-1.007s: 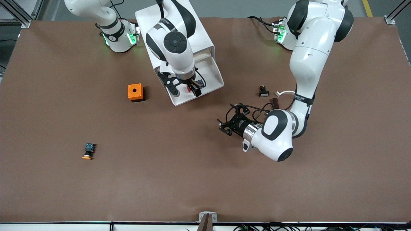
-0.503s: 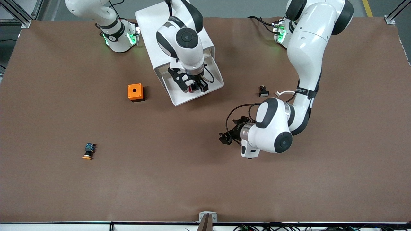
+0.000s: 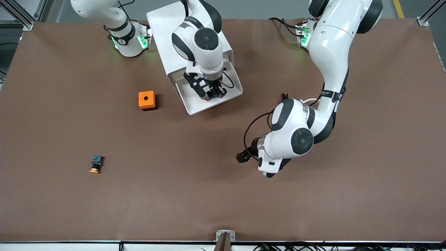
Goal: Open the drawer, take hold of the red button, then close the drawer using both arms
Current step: 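Grasp the red button and lift it out with the right gripper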
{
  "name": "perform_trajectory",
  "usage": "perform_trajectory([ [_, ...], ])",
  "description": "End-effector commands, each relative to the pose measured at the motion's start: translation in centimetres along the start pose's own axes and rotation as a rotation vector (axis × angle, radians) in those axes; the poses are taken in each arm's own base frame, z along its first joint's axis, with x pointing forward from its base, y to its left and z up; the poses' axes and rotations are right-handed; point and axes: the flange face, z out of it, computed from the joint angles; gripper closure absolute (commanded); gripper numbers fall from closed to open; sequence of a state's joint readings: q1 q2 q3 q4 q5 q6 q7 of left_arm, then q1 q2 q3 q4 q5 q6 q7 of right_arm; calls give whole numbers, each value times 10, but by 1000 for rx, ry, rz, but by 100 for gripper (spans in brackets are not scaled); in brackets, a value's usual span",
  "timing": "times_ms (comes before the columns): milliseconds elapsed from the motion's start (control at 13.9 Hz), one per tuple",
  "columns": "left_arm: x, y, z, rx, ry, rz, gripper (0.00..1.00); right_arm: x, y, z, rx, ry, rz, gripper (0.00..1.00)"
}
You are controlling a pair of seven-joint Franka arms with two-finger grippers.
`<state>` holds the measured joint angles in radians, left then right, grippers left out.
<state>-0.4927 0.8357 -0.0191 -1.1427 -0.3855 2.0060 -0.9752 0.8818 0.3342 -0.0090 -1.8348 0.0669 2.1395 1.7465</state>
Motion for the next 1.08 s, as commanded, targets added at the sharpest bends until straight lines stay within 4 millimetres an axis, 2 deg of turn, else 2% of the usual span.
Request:
perform_trajectory([
  [0,-22,6,-3,10,108,88,1,1,-2,3,-2,28,-1,39],
  [72,-32,10,2,24,142,123,1,1,-2,3,-2,35,-5,39],
  [144,-34,9,5,37,174,137,1,1,-2,4,-5,39,-8,44],
  [288,-45,9,9,63,208,168,0,1,-2,1,0,40,-4,94],
  [360,-45,7,13,73,206,169,0,2,-2,1,-3,40,0,100],
  [432,-53,8,15,78,203,180,0,5,-4,0,0,39,3,100],
  [503,-59,8,17,82,200,190,0,9,-7,-11,8,37,-1,100],
  [575,-64,8,18,86,198,195,0,20,-12,-27,-12,39,5,100],
  [719,-68,5,17,96,197,205,0,56,-24,-74,-56,25,-26,100],
  [863,-84,3,18,118,199,224,0,100,-25,-108,-92,11,-135,100],
  [1007,-87,0,5,135,239,249,0,163,-15,-134,-80,-8,-327,100],
])
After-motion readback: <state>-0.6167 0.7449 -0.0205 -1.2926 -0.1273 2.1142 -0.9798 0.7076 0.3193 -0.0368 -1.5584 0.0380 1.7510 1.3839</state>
